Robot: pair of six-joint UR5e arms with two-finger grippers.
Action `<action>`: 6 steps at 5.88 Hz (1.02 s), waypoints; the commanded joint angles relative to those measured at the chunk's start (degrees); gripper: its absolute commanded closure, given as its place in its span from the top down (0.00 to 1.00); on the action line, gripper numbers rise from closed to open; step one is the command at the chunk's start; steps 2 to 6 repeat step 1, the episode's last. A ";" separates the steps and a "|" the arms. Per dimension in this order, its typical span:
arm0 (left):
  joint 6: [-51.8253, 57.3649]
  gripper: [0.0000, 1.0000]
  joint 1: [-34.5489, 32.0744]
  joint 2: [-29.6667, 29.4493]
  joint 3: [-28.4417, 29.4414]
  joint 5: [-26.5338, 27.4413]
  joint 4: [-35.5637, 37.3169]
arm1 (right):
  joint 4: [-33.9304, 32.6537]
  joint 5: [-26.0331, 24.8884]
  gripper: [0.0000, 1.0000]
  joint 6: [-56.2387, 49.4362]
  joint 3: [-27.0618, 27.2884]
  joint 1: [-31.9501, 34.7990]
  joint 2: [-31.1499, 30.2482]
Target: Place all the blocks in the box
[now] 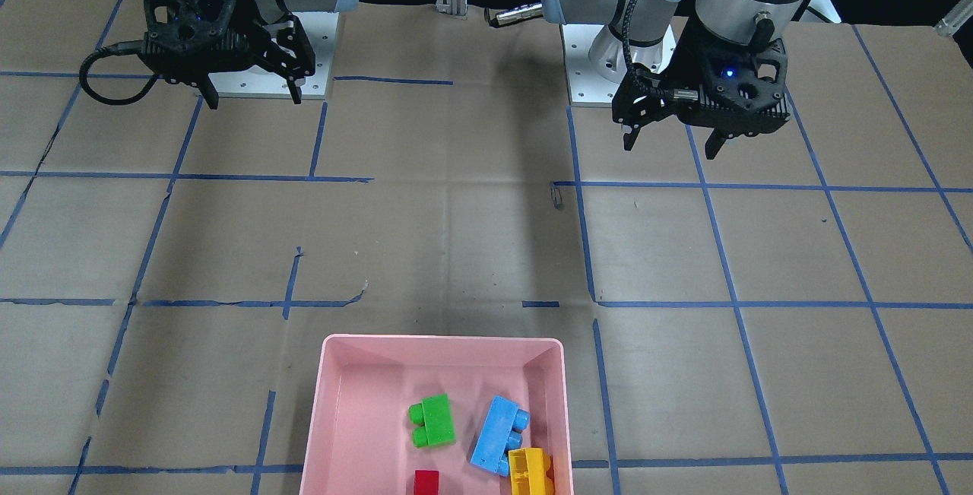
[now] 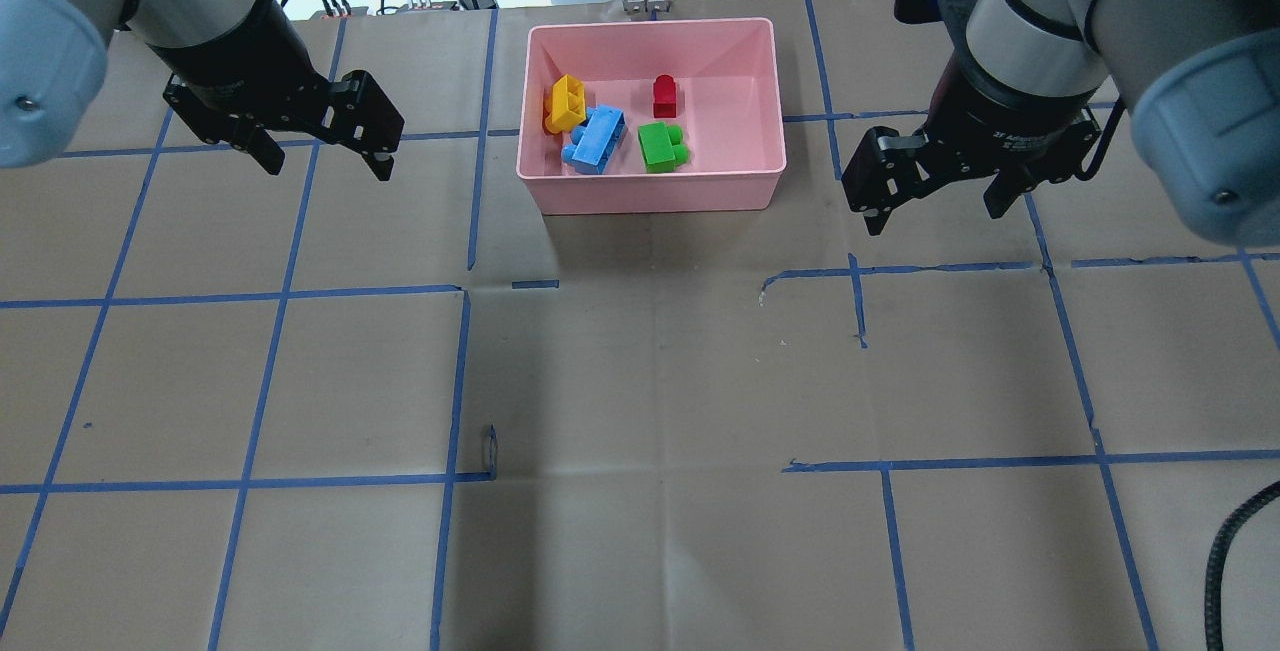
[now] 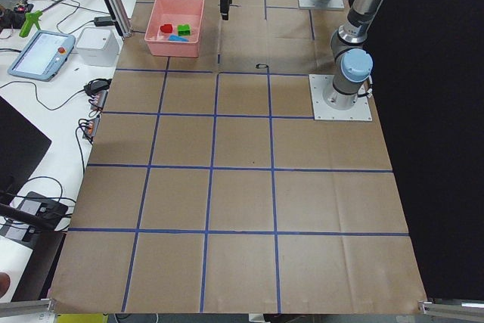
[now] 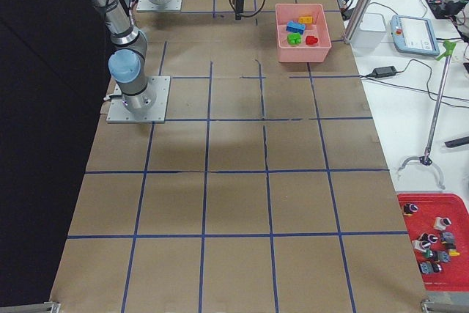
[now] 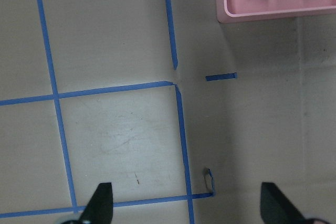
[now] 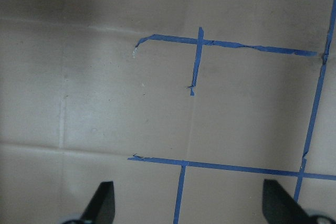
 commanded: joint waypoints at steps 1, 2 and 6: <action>0.27 0.99 0.07 0.15 0.15 0.01 -0.13 | 0.06 0.19 1.00 0.35 0.20 0.00 -0.09; 0.27 0.99 0.07 0.15 0.15 0.01 -0.13 | 0.06 0.19 1.00 0.35 0.20 0.00 -0.09; 0.27 0.99 0.07 0.15 0.15 0.01 -0.13 | 0.06 0.19 1.00 0.35 0.20 0.00 -0.09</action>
